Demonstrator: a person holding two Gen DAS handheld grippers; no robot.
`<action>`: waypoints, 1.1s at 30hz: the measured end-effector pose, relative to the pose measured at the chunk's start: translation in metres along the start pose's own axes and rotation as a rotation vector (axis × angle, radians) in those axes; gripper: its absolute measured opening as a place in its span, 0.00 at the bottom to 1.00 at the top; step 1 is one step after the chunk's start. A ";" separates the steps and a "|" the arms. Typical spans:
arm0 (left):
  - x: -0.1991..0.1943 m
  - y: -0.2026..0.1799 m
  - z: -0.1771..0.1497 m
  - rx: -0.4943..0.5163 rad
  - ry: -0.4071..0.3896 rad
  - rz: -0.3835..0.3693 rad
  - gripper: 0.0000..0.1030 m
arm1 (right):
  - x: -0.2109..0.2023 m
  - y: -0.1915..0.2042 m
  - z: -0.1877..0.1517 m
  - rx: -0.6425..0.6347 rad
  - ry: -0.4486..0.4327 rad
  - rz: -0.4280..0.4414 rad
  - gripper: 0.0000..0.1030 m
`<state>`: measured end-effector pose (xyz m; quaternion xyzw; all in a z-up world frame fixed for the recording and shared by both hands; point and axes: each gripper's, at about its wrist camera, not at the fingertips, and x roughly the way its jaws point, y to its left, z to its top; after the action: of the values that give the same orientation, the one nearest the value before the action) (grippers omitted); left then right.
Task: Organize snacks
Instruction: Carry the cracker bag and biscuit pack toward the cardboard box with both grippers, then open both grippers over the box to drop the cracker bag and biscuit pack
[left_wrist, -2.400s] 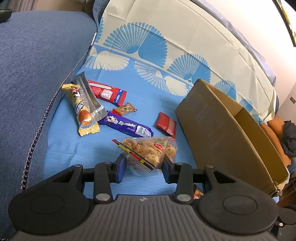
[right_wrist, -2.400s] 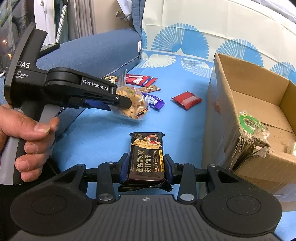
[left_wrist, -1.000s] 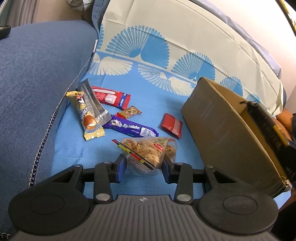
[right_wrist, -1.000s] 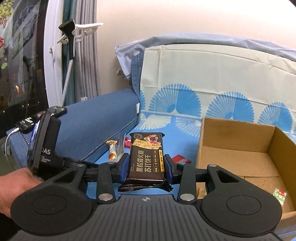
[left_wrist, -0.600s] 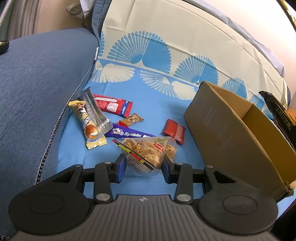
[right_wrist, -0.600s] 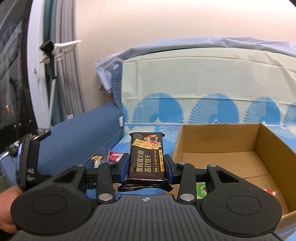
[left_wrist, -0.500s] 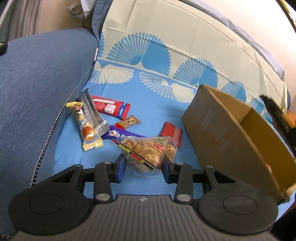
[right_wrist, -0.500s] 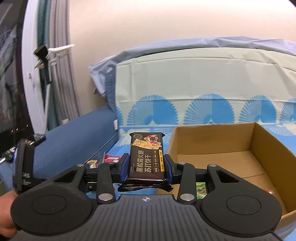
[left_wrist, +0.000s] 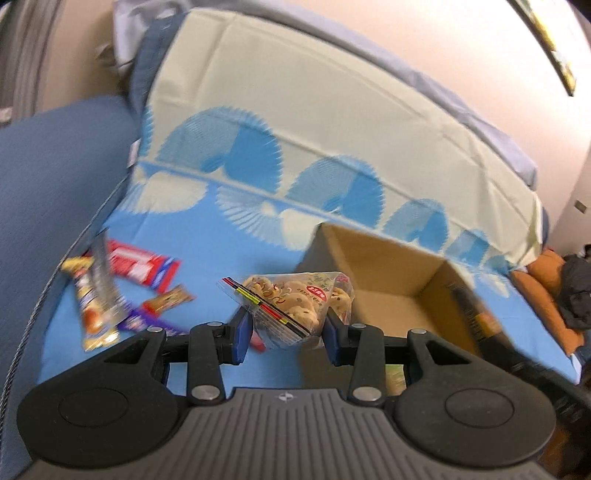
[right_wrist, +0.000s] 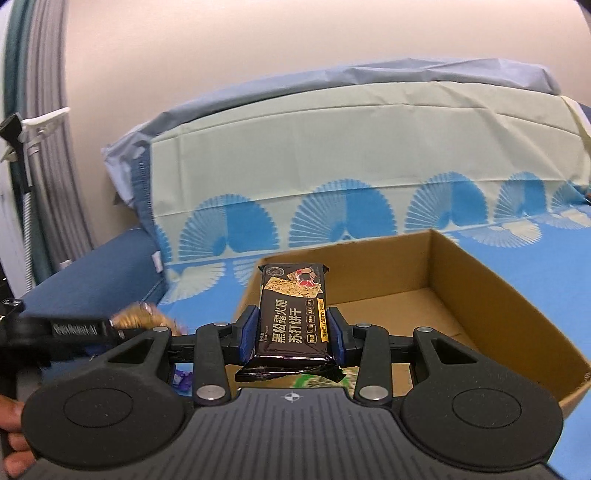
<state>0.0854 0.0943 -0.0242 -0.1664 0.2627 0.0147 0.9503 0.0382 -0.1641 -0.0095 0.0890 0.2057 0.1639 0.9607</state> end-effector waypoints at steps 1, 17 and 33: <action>0.000 -0.008 0.004 0.007 -0.003 -0.009 0.43 | 0.001 -0.002 0.000 0.007 0.001 -0.005 0.40; 0.000 -0.110 0.041 0.135 -0.029 -0.127 0.43 | -0.005 -0.022 0.005 0.061 -0.029 -0.044 0.40; 0.016 -0.157 0.054 0.119 -0.008 -0.211 0.71 | -0.003 -0.034 0.004 0.058 -0.039 -0.157 0.71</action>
<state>0.1441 -0.0377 0.0594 -0.1366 0.2400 -0.1005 0.9558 0.0465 -0.1969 -0.0122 0.1037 0.1978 0.0801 0.9714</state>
